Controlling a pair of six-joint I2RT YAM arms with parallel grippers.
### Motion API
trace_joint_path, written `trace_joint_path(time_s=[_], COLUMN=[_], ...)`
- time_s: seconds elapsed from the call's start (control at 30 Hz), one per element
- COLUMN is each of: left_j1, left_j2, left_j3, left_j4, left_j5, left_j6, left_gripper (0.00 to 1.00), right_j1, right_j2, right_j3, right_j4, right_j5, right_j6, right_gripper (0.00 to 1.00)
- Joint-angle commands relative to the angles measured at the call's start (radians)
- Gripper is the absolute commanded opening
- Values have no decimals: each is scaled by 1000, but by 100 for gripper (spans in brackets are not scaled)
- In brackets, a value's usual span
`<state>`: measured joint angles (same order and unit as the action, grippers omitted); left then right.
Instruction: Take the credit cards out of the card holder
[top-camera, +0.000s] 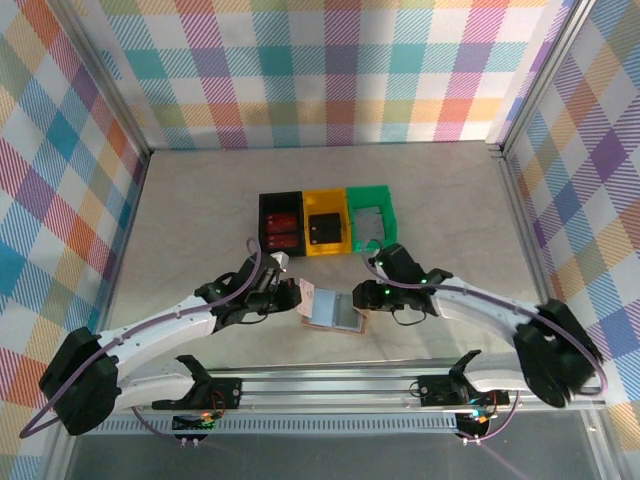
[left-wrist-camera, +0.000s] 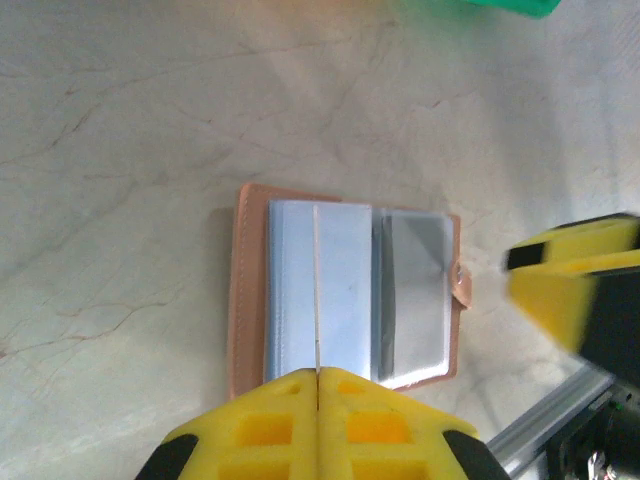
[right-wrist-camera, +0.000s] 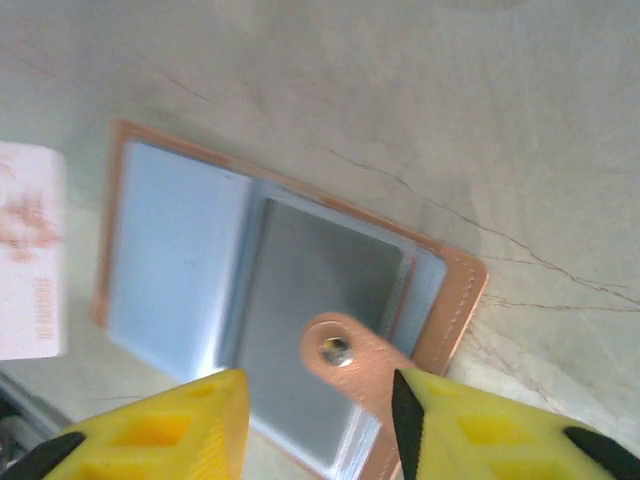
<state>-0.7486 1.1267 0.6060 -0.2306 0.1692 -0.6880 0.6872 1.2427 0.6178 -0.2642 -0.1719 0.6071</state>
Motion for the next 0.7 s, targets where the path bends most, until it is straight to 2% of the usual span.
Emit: trace_joint_path(time_s=[0.0,0.17,0.4,0.47,0.57,0.67], left_j1=[16,23,26,25,25,25], left_j2=[11,28,150,178,201,209], left_j3=[108,234,404,444,490,505], left_j4=[-165,-291,-479,-541,-613,-610], left_j5=[136,224,493,510,513,569], left_j6=[153,231,380,433,503,522], left_gripper=[0,0,0,0,0,0], right_j1=[-8,-11,-11,-11,-12,-11], right_j2=[-138,-269,-447,-484,-513,-502], right_j3=[15,54,24,10,-15,-55], right_j4=[-71,-128,-96,-71,-15,72], right_j5=[-6,-21,-42,-61,-114,-243], right_j6=[-80,-147,-208,-222,-224,-237], right_gripper=[52,57,59,59,59,60])
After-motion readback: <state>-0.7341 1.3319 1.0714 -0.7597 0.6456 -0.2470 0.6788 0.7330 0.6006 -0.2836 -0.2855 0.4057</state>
